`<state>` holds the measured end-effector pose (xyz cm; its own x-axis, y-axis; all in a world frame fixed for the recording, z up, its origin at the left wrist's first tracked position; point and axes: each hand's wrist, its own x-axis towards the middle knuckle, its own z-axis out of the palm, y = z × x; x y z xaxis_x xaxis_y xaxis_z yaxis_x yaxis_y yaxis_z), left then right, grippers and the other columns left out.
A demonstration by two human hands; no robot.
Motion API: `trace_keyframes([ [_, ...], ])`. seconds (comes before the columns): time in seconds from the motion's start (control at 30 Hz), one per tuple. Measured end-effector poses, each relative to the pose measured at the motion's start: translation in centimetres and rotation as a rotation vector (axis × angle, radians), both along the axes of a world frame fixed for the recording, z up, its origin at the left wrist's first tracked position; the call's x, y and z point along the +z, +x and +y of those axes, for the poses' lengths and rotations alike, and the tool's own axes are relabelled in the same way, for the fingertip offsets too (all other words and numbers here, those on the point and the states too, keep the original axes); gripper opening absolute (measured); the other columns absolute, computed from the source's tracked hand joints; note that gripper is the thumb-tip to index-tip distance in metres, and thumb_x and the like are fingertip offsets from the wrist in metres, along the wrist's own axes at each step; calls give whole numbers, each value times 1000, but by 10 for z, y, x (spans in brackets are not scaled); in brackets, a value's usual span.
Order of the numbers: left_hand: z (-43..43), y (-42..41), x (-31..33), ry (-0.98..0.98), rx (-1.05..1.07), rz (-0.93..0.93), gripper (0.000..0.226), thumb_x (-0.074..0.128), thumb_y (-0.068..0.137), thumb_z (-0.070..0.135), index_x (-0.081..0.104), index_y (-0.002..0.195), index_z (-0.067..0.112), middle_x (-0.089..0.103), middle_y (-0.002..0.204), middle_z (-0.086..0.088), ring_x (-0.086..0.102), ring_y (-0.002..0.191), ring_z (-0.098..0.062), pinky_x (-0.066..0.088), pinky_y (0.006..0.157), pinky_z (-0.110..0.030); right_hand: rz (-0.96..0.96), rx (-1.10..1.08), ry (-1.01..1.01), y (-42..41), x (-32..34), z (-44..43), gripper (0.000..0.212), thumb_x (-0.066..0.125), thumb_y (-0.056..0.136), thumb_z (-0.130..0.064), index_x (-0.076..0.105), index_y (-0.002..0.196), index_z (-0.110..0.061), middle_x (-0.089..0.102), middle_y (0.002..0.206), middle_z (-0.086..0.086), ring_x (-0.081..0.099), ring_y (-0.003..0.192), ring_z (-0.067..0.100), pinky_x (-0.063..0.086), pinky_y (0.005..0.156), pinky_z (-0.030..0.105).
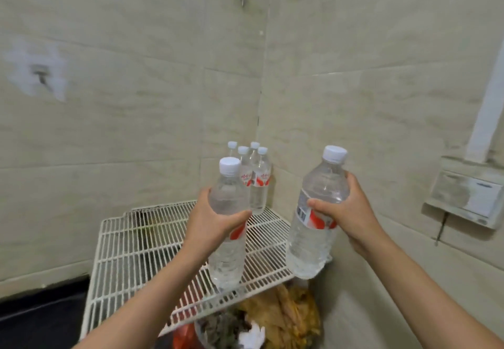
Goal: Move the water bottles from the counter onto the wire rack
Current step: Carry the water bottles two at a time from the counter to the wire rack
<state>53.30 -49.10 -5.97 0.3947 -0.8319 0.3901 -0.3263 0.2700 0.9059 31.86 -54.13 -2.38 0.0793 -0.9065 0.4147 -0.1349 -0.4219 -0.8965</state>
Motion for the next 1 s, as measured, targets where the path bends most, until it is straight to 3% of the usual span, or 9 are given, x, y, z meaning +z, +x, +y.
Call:
trace_keyframes([
  [0.1,-44,10,0,5,35,27,64,82,59,28,47,111,19,61,108,-3,60,99,-22,50,88,-41,-6,36,20,12,5,-51,65,76,66,0,40,116,-22,59,102,0,60,85,11,47,66,26],
  [0.2,-84,12,-3,8,67,41,70,81,60,27,43,117,17,57,108,-1,58,98,-21,50,88,-40,6,68,57,23,2,-99,67,75,67,-1,36,116,-26,57,96,-6,59,83,8,47,62,24],
  [0.5,-185,-18,-22,22,150,141,70,80,63,24,40,120,14,56,108,1,57,97,-18,49,89,-35,200,111,208,44,-25,-218,79,82,55,-19,36,120,-23,56,108,0,63,95,21,54,87,43],
  [0.7,-222,-28,-28,49,219,98,85,81,61,31,35,131,14,55,126,-7,55,113,-24,46,99,-45,187,162,234,60,-33,-257,79,82,45,-29,41,112,-27,61,114,3,64,96,21,54,87,44],
  [0.8,-232,-31,-30,64,280,45,88,80,57,43,37,129,16,56,125,-6,56,112,-24,48,96,-46,134,189,257,67,-37,-267,94,77,24,-46,43,110,-28,62,112,2,64,95,21,54,86,44],
  [1.0,-243,-28,-31,80,344,-40,82,79,58,45,40,124,16,60,119,-4,59,106,-23,50,91,-39,181,224,210,78,-46,-272,89,73,27,-53,44,110,-40,63,114,-3,63,99,19,53,87,42],
])
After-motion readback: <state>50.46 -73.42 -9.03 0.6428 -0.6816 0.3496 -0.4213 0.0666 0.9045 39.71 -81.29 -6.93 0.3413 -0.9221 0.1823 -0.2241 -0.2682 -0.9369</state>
